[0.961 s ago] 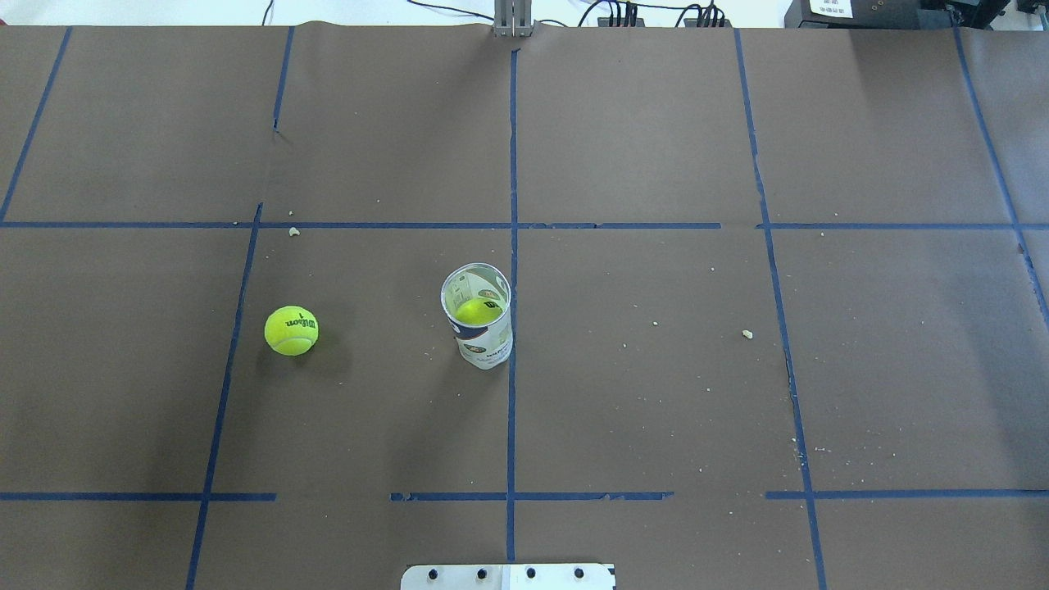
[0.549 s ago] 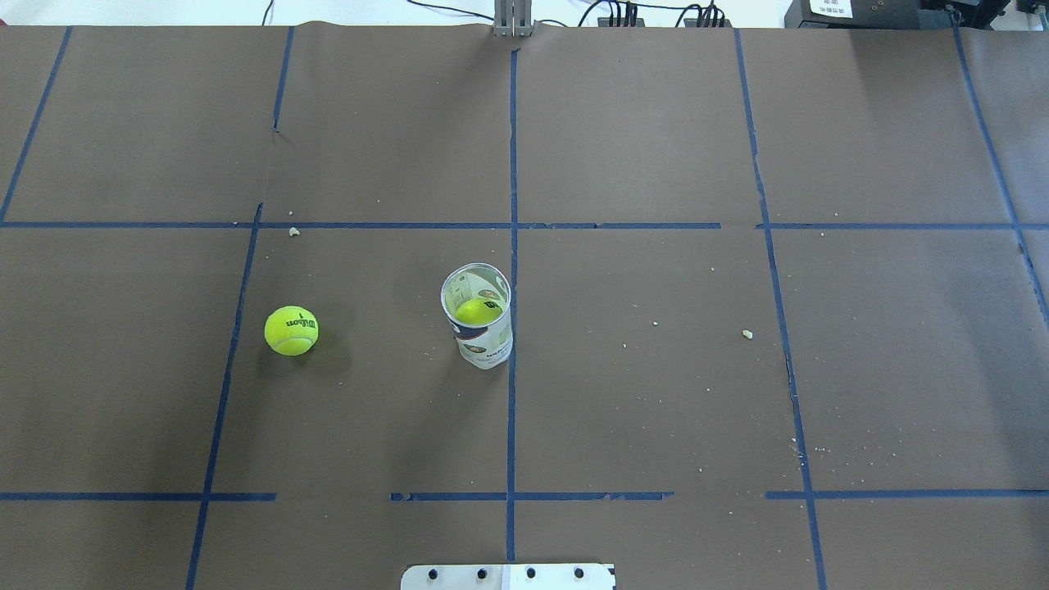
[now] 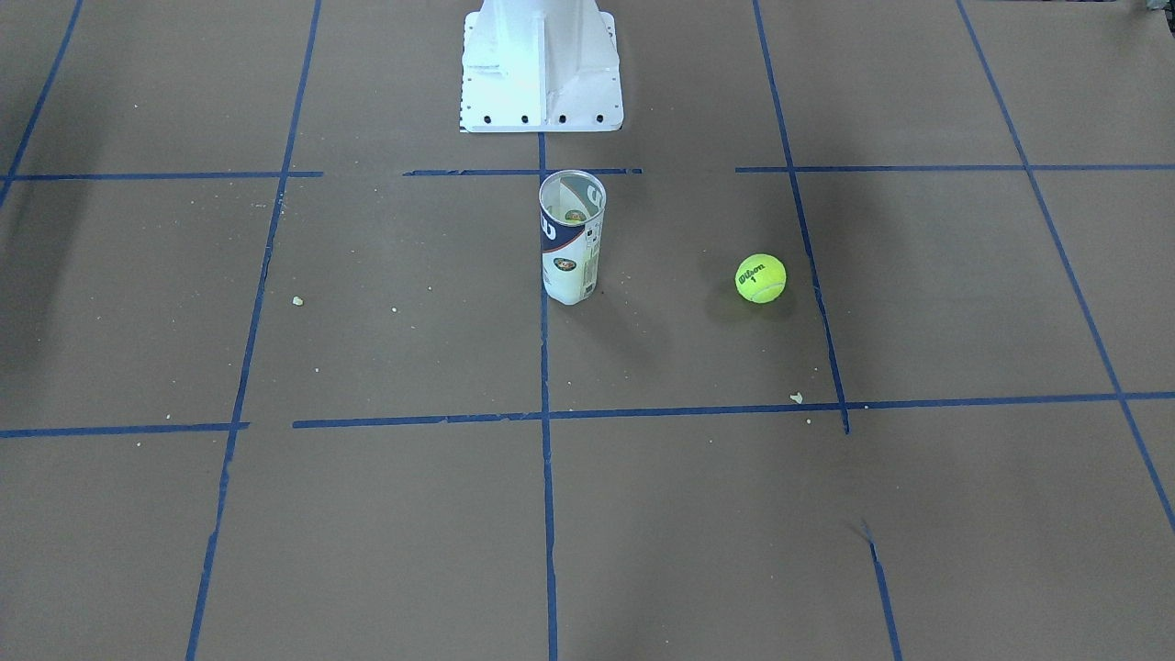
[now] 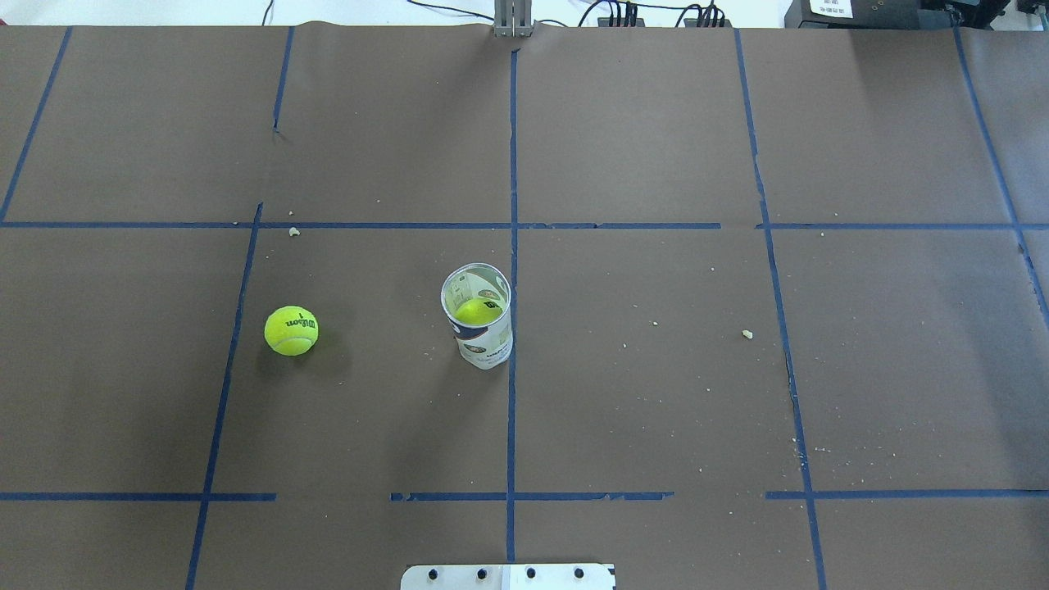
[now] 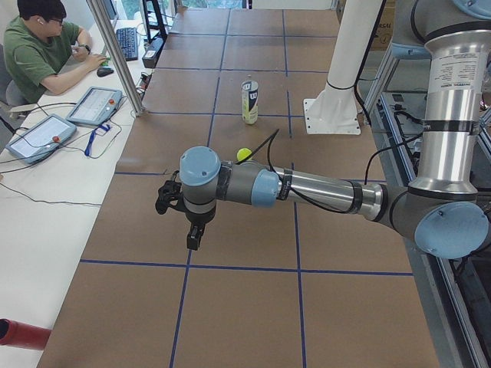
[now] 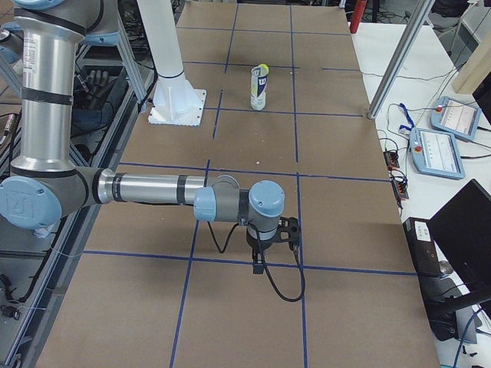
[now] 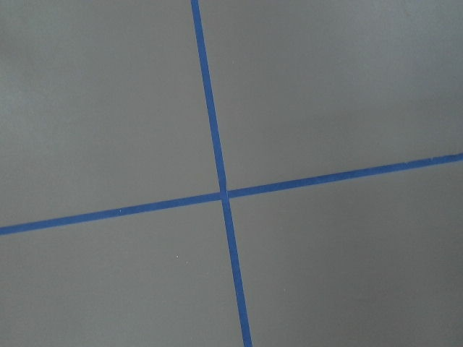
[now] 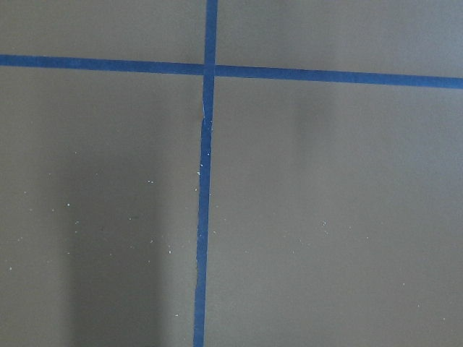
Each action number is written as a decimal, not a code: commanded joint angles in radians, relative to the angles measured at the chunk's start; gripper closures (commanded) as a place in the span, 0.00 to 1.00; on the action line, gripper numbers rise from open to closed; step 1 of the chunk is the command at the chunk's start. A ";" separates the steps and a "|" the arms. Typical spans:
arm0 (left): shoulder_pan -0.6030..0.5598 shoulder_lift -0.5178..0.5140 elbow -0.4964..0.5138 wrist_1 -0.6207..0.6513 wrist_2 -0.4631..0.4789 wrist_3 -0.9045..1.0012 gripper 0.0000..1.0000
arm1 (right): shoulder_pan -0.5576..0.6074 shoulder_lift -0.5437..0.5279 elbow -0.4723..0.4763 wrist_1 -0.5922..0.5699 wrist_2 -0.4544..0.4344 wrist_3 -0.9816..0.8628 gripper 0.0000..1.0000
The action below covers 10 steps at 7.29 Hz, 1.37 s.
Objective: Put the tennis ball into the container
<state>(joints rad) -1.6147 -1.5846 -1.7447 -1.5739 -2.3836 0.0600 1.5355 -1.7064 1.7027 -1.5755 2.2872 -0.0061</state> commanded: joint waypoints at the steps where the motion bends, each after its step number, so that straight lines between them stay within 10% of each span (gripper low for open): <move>1: 0.009 -0.023 -0.025 -0.021 -0.002 -0.049 0.00 | 0.000 -0.001 0.000 -0.001 0.000 0.000 0.00; 5: 0.278 -0.023 -0.148 -0.193 0.014 -0.548 0.00 | 0.000 0.001 0.000 -0.001 0.000 0.000 0.00; 10: 0.725 -0.165 -0.266 -0.213 0.301 -1.143 0.00 | 0.000 -0.001 0.000 0.000 0.000 0.000 0.00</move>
<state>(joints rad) -1.0198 -1.6811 -2.0143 -1.7842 -2.1765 -0.9186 1.5355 -1.7066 1.7027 -1.5754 2.2872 -0.0061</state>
